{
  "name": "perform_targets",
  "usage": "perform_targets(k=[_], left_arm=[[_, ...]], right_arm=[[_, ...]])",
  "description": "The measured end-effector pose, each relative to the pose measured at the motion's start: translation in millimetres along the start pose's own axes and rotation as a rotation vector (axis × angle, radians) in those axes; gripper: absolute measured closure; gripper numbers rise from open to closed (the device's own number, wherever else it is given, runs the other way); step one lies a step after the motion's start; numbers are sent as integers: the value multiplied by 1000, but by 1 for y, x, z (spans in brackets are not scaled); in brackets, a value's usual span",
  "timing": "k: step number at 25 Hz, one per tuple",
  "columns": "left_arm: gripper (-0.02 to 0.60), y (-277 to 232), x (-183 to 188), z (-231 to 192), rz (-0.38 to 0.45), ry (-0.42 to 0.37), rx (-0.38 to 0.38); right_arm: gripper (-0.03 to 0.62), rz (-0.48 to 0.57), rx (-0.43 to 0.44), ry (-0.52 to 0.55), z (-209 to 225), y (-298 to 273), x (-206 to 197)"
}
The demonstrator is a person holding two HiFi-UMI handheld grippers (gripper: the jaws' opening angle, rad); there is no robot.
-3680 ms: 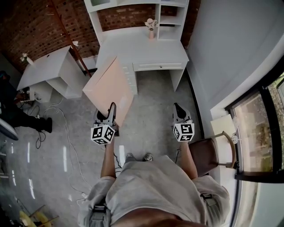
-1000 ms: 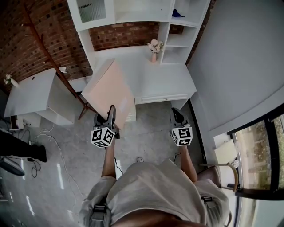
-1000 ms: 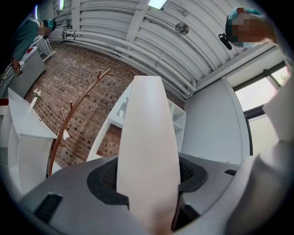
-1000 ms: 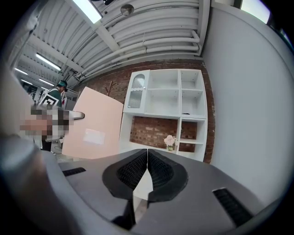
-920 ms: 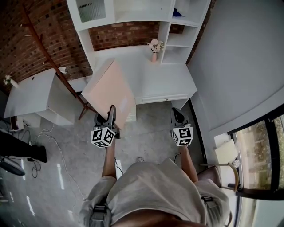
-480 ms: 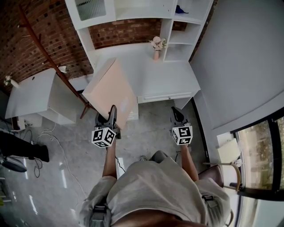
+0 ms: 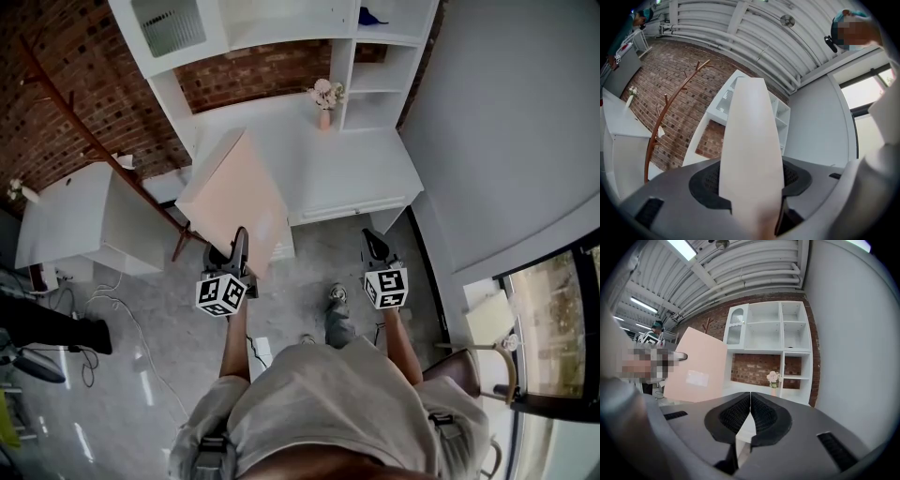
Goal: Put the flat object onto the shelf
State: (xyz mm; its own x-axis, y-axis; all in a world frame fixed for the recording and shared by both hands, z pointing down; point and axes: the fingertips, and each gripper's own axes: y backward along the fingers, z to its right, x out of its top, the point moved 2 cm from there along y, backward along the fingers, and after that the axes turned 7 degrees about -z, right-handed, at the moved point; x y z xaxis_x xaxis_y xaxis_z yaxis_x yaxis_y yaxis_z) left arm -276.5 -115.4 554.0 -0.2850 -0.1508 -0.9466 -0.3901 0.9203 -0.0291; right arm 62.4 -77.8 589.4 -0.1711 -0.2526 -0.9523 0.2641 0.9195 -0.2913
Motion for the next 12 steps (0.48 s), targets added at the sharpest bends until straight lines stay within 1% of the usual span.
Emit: perform_targets(k=[5, 12], left_arm=[[304, -35, 2, 7, 3, -14, -7], [304, -93, 13, 10, 22, -21, 11]], right_arm=[[565, 5, 10, -8, 23, -27, 4], [565, 20, 35, -9, 62, -77, 20]])
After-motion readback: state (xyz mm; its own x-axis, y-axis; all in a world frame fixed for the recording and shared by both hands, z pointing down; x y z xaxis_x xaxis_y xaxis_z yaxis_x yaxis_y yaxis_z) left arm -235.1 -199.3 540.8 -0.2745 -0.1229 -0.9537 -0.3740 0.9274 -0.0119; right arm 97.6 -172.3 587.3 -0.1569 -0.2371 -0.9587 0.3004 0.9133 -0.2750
